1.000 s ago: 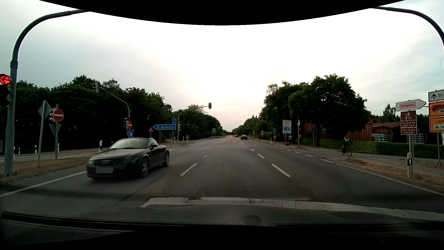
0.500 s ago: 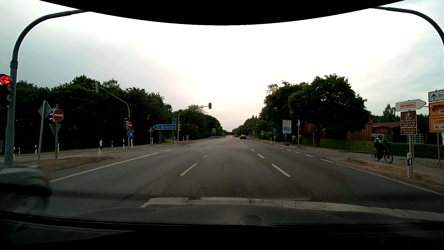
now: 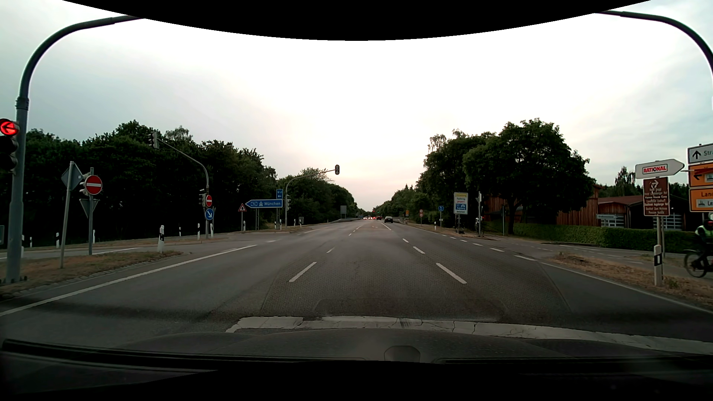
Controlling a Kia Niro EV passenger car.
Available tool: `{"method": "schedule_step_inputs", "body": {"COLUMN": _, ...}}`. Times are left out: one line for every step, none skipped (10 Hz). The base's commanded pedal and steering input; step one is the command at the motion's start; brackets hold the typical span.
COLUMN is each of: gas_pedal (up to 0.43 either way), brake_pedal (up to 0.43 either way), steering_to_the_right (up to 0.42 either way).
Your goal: Follow the waypoints while adhering to traffic rules and regulations
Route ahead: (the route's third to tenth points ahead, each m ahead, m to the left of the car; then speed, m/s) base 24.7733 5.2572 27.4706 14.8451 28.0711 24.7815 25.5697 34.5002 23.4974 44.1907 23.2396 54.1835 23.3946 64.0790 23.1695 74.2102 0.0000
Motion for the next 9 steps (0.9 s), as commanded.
{"method": "schedule_step_inputs", "body": {"gas_pedal": 0.000, "brake_pedal": 0.232, "steering_to_the_right": -0.001}}
{"method": "schedule_step_inputs", "body": {"gas_pedal": 0.000, "brake_pedal": 0.232, "steering_to_the_right": -0.001}}
{"method": "schedule_step_inputs", "body": {"gas_pedal": 0.000, "brake_pedal": 0.232, "steering_to_the_right": -0.001}}
{"method": "schedule_step_inputs", "body": {"gas_pedal": 0.000, "brake_pedal": 0.232, "steering_to_the_right": -0.001}}
{"method": "schedule_step_inputs", "body": {"gas_pedal": 0.000, "brake_pedal": 0.232, "steering_to_the_right": -0.001}}
{"method": "schedule_step_inputs", "body": {"gas_pedal": 0.000, "brake_pedal": 0.232, "steering_to_the_right": -0.001}}
{"method": "schedule_step_inputs", "body": {"gas_pedal": 0.000, "brake_pedal": 0.232, "steering_to_the_right": -0.001}}
{"method": "schedule_step_inputs", "body": {"gas_pedal": 0.000, "brake_pedal": 0.232, "steering_to_the_right": -0.001}}
{"method": "schedule_step_inputs", "body": {"gas_pedal": 0.000, "brake_pedal": 0.232, "steering_to_the_right": -0.001}}
